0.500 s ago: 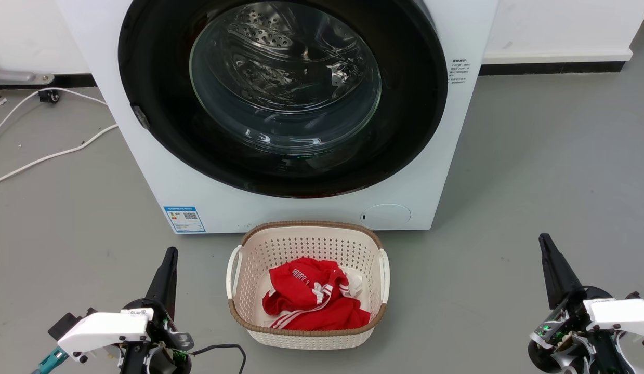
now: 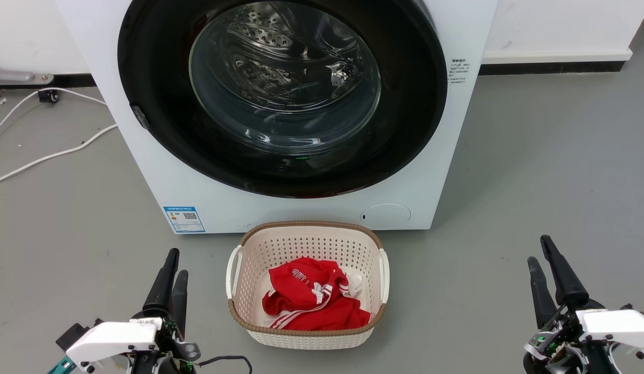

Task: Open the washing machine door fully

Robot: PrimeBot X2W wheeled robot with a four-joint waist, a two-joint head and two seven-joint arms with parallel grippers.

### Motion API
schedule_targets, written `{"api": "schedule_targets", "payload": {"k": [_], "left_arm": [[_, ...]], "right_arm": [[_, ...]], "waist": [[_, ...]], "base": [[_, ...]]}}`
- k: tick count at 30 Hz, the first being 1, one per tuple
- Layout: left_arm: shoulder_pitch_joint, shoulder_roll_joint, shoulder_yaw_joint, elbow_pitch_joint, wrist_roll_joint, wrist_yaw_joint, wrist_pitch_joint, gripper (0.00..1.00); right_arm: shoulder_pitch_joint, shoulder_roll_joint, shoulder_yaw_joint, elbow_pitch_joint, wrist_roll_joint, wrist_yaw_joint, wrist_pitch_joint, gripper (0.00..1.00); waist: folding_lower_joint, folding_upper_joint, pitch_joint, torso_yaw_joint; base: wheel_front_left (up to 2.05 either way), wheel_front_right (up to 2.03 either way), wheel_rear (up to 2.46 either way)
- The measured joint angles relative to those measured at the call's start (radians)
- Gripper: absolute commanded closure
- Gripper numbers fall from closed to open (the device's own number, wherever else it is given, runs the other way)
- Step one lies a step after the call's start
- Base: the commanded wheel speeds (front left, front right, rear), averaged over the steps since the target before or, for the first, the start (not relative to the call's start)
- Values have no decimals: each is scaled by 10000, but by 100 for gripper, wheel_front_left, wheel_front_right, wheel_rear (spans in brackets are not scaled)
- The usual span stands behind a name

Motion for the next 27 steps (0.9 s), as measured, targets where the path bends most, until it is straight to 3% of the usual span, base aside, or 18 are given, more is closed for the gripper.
{"api": "schedule_targets", "payload": {"k": [13, 27], "left_arm": [[0, 0, -190, -838, 1049, 0, -627, 0], [-19, 2, -184, -1871, 4029, 0, -1181, 0]], "right_arm": [[128, 31, 230, -792, -746, 0, -573, 0], [185, 58, 290, -1565, -4704, 0, -1099, 0]], "waist": [[0, 0, 17, 17], [0, 0, 59, 13]], "base": [[0, 0, 0], [0, 0, 0]]}}
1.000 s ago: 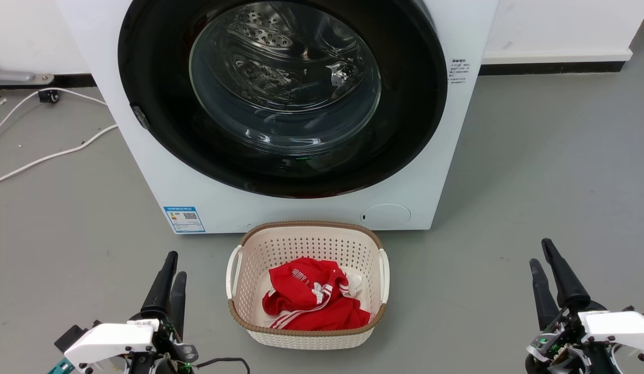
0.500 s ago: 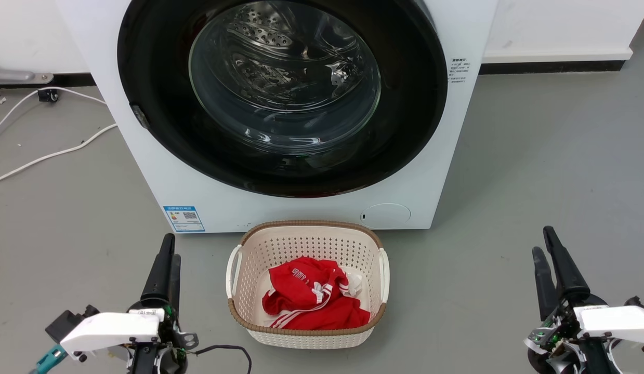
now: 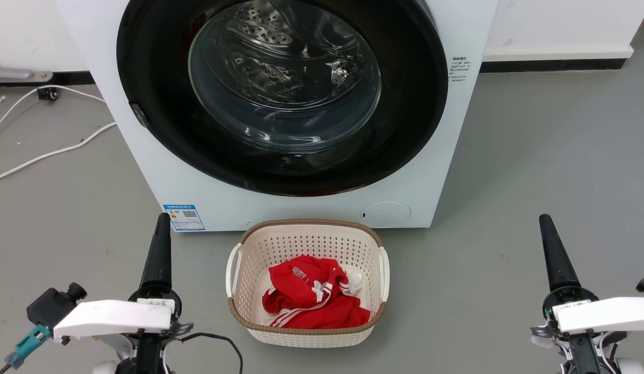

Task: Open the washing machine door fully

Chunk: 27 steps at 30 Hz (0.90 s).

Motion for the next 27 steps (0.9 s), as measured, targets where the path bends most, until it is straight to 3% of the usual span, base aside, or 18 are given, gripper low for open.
{"api": "schedule_targets", "payload": {"k": [27], "left_arm": [[237, 0, -399, -399, 5515, 96, -865, 0]], "right_arm": [[401, 36, 201, -543, -5706, 2, -675, 0]], "waist": [[0, 0, 0, -4]], "base": [[0, 0, 0]]}}
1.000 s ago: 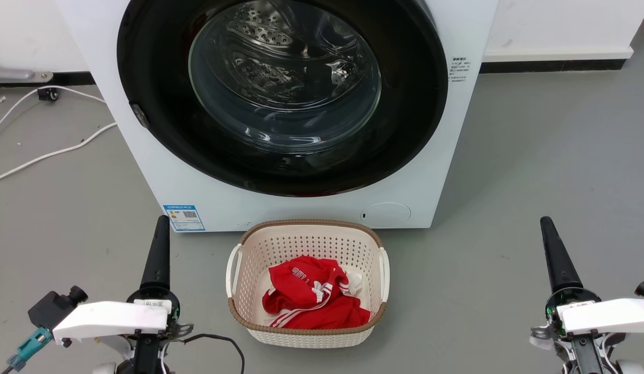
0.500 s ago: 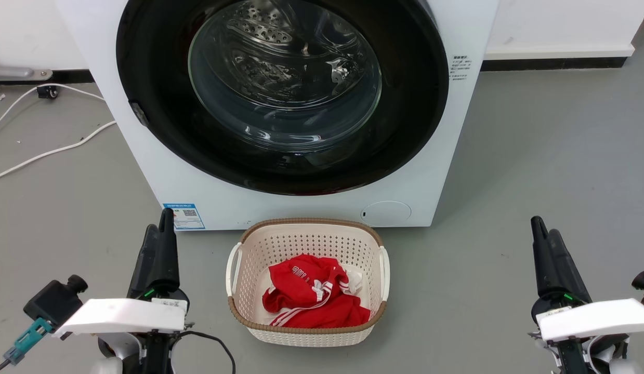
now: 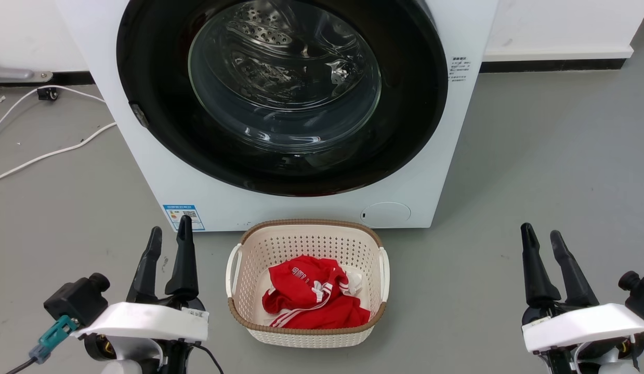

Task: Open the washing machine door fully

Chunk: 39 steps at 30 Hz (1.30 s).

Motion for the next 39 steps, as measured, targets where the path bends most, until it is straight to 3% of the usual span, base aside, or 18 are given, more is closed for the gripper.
{"api": "schedule_targets", "payload": {"k": [20, 39], "left_arm": [[11, 332, -500, -115, 2838, 619, -508, 0], [47, 652, -880, -113, 4424, 1277, -911, 0]], "right_arm": [[117, 21, -48, -541, -2899, 0, 104, 0], [226, 42, -4, -903, -4610, 2, 25, 0]], "waist": [[0, 0, 156, -78], [-1, 0, 194, -105]], "base": [[0, 0, 0], [0, 0, 0]]}}
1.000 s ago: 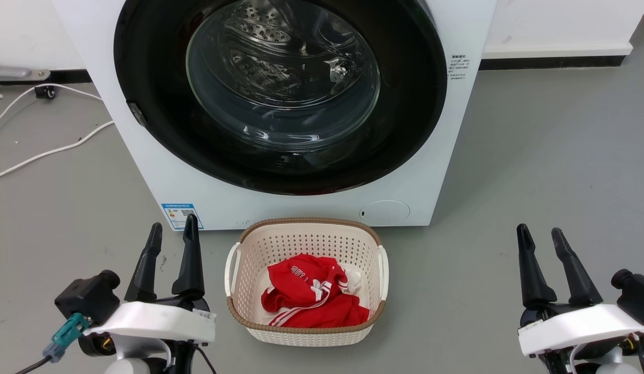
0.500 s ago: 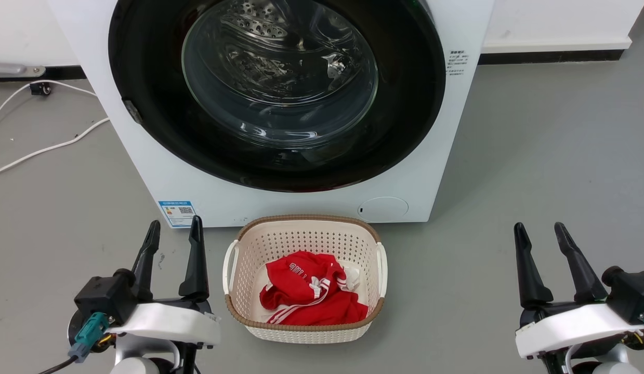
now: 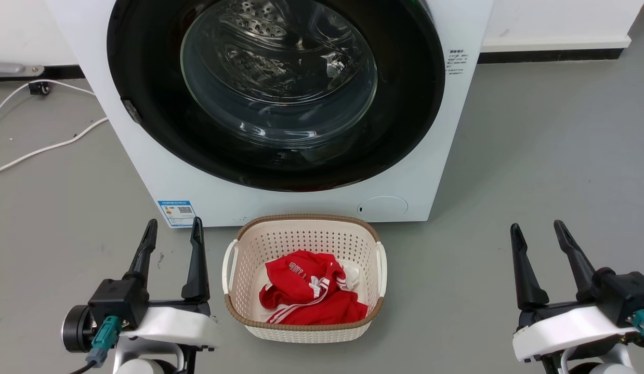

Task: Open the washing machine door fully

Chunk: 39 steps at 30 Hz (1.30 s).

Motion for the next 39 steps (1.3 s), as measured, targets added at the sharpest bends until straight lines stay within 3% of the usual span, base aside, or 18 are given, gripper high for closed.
{"api": "schedule_targets", "payload": {"k": [14, 28, 39], "left_arm": [[130, -59, -12, -155, 782, 265, -284, 0], [236, -178, 23, -263, 1626, 278, -518, 0], [249, -284, 165, -232, 1628, 213, -545, 0]], "right_arm": [[118, 15, 65, -15, -499, 0, -159, 0], [130, 27, 125, 33, -1154, 0, -349, 0], [130, 31, 115, 174, -1064, 2, -422, 0]], "waist": [[0, 0, 24, -10], [0, 0, 72, -23], [0, 0, 87, -1]], "base": [[0, 0, 0], [0, 0, 0], [0, 0, 0]]}}
